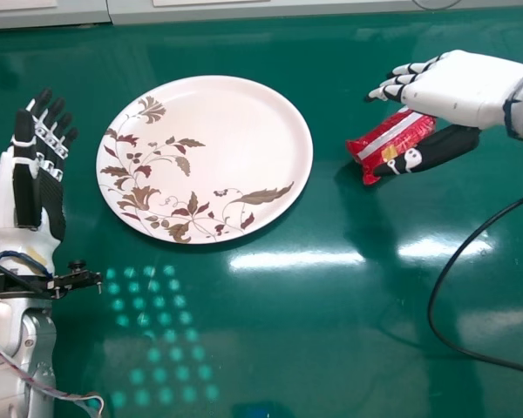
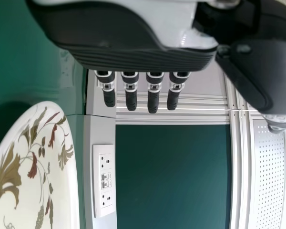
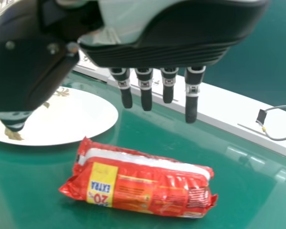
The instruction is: Pick up biscuit and place it in the plate
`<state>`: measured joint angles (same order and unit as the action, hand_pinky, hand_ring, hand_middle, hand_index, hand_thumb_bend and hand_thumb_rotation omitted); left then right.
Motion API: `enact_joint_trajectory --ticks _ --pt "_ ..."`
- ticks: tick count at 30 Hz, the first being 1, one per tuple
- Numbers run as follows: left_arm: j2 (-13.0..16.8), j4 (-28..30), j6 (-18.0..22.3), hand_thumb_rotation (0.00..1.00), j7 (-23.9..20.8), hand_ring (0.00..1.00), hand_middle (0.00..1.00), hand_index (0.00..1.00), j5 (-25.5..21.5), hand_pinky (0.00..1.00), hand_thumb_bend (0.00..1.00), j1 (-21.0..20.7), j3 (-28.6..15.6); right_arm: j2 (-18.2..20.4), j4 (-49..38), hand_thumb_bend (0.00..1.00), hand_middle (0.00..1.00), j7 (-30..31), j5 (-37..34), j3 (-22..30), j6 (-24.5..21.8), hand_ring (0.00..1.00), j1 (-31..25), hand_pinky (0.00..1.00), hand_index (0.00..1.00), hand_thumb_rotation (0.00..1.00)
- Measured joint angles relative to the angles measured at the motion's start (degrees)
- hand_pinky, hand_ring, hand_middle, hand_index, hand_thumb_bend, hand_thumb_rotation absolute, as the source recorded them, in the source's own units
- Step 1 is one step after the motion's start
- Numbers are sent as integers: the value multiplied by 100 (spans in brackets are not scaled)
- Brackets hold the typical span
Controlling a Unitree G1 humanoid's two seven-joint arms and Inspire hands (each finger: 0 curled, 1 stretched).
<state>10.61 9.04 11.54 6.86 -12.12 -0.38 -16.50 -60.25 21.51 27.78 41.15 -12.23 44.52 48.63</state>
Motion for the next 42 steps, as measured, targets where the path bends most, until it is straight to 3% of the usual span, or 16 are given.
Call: enact_joint_trajectory --ticks 16,32,42 --pt "122 96 -65 75 28 100 100 100 -27 100 100 17 -82 -4 -15 100 94 329 -352 -2 145 91 -17 75 94 31" --pt "122 196 -110 75 -9 100 100 100 -33 100 100 67 -123 -12 166 100 93 343 -343 -84 153 91 -20 76 95 31" --pt "147 218 -231 76 -41 100 100 100 -28 100 100 65 -148 -27 424 100 92 16 -112 -97 131 89 -45 75 94 29"
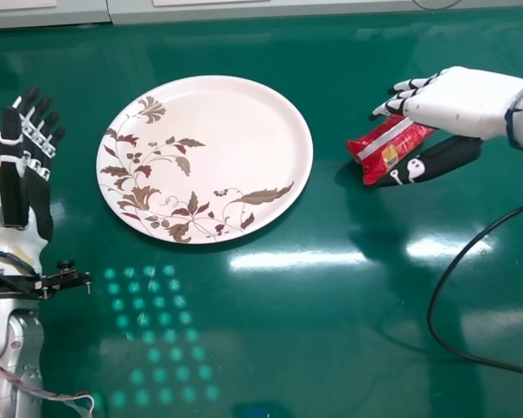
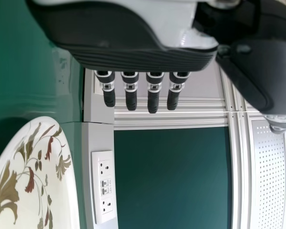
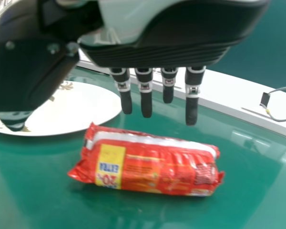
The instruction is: Pick up biscuit and place it in the plate
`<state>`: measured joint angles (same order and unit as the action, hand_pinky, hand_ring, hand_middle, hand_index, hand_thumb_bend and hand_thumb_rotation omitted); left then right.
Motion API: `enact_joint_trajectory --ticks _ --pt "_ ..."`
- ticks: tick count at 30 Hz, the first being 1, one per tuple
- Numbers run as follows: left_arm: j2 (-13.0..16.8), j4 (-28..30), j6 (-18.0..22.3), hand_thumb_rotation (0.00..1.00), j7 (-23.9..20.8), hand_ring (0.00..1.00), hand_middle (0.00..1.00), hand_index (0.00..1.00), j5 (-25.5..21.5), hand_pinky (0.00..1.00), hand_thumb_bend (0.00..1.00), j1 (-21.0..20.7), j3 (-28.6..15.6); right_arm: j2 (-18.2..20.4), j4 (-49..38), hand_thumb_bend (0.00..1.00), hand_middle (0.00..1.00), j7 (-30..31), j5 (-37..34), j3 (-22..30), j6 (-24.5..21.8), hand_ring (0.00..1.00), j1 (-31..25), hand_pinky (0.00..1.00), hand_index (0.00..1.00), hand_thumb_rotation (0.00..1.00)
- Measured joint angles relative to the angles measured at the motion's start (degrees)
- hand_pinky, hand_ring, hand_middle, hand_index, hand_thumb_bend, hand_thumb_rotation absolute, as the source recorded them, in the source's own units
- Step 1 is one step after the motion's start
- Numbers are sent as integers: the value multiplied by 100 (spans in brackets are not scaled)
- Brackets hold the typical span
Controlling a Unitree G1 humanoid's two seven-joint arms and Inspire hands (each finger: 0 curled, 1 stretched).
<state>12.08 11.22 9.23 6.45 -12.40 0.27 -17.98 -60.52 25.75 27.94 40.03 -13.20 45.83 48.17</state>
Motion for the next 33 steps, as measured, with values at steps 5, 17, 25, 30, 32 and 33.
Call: enact_joint_trajectory --ticks 5,17,25,30,32,33 --pt "36 20 -20 76 19 100 100 100 -4 100 100 -3 -65 99 425 100 93 -441 463 -177 -61 89 60 76 94 30" --pt "167 185 35 79 63 100 100 100 -4 100 99 36 -200 576 1527 100 84 -1878 1251 -718 -325 81 401 69 88 21" --pt "200 253 52 82 62 100 100 100 59 100 95 114 -305 766 2009 74 74 -2969 1713 -1144 -660 69 474 59 76 1" --pt "205 408 59 81 67 100 100 100 45 100 94 151 -335 923 2327 52 48 -4792 2467 -1616 -1042 43 528 19 50 0" --pt "206 454 42 82 64 100 100 100 44 100 95 167 -348 934 2446 52 47 -5284 2667 -1802 -1093 41 590 17 50 0" --pt "206 469 25 82 60 100 100 100 46 100 95 171 -351 939 2497 52 47 -5419 2716 -1867 -1092 41 626 16 50 0"
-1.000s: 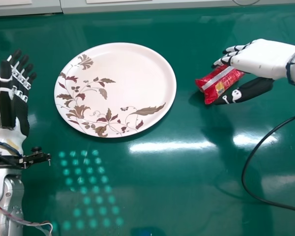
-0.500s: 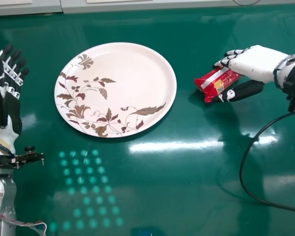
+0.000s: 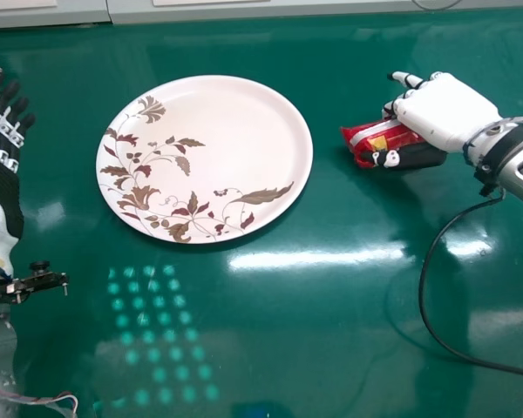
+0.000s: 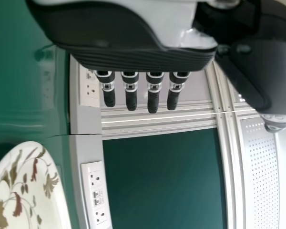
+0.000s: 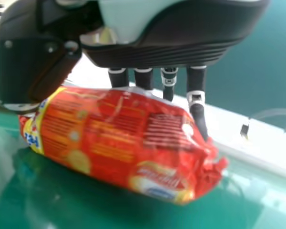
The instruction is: Pick up biscuit and place it in the plate
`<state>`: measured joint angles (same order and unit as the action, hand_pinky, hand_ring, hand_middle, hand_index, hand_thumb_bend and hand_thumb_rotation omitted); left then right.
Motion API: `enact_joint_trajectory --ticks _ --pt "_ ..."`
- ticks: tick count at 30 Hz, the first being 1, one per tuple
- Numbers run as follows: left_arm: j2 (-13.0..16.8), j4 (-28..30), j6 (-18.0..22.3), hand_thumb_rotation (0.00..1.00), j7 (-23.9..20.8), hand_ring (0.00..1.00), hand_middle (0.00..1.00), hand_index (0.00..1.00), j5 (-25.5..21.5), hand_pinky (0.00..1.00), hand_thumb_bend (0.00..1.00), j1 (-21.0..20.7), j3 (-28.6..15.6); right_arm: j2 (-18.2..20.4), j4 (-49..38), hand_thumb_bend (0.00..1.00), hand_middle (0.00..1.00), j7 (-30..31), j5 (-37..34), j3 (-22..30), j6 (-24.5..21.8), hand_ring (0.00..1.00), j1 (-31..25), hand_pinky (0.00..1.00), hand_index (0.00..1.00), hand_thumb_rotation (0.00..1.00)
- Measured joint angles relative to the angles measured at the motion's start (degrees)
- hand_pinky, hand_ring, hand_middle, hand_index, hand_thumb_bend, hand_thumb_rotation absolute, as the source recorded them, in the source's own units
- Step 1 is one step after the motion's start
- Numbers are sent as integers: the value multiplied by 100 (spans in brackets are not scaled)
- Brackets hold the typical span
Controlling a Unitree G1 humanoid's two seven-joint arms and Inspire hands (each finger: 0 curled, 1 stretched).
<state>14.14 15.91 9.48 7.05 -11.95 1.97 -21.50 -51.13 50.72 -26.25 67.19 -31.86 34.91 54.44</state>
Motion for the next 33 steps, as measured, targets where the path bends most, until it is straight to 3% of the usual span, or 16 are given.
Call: enact_joint_trajectory --ticks 4,16,26,33 --pt "0 42 -23 81 -4 100 100 100 0 100 94 25 -5 67 209 52 47 -240 -22 -91 118 42 74 12 49 0" --pt "-1 35 16 83 -3 100 100 100 35 100 93 31 -4 93 332 52 48 -251 -266 -118 458 43 121 11 49 0" --pt "-8 36 10 81 -4 100 100 100 60 100 98 59 2 -166 -272 51 47 -396 -444 114 517 43 62 11 49 0" --pt "-34 23 2 79 -3 100 100 100 53 100 99 62 39 -525 -1425 51 47 451 -1047 694 565 43 -228 11 48 0"
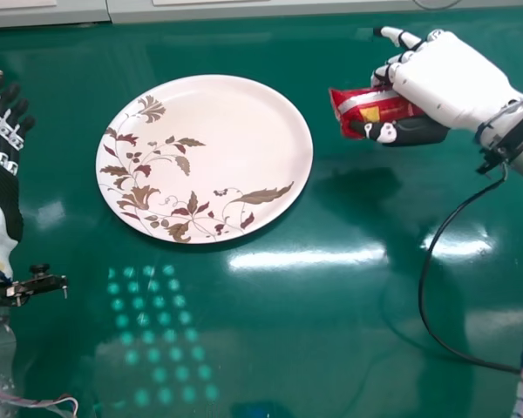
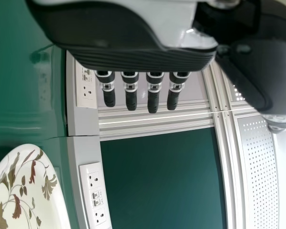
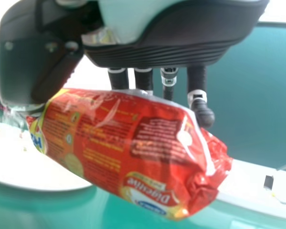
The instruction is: Pick up biscuit and place it in the plate
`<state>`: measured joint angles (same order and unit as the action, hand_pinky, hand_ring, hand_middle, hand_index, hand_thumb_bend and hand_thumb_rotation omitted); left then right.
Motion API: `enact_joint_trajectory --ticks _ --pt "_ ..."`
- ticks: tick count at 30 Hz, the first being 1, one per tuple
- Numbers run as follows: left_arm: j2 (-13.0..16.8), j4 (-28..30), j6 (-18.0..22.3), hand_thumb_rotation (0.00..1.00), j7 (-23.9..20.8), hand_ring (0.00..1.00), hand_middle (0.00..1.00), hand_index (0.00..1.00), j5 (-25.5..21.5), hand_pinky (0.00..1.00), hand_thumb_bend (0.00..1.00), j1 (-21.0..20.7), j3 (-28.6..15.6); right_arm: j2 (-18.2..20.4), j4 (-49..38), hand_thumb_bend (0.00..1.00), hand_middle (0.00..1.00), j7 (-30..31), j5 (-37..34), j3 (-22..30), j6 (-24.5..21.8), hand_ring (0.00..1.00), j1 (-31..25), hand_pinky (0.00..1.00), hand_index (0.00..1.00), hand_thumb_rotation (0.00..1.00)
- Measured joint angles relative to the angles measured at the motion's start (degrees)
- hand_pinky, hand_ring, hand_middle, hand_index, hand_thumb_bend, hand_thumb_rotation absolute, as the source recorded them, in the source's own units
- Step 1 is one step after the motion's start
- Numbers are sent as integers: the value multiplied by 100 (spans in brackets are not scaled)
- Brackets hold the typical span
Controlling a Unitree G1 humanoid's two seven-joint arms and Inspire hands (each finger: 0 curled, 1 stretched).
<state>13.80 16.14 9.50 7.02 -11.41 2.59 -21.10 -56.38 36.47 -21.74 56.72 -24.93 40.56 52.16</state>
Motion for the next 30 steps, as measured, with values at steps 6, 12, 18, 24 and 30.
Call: enact_joint_trajectory --ticks 6,12,18,24,30 --pt "-19 -53 -3 77 40 100 100 100 -67 100 99 -26 41 -202 -1023 51 47 783 -391 569 -78 43 -130 9 49 0" --pt "-48 -128 15 77 55 100 100 100 -49 100 100 -73 131 -98 -1411 51 47 1431 -508 729 -44 42 205 7 49 0" --pt "-159 -171 21 76 49 100 100 100 -46 100 100 -113 211 367 -1429 51 47 1510 -458 686 165 42 662 6 49 0" --pt "-206 -152 17 77 -23 100 100 100 13 100 100 -91 231 633 -1230 51 47 1459 -303 631 304 43 776 6 49 0" --pt "-200 -132 11 77 -17 100 100 100 13 100 100 -76 229 586 -1455 79 57 3075 -1503 812 -107 51 547 38 66 19"
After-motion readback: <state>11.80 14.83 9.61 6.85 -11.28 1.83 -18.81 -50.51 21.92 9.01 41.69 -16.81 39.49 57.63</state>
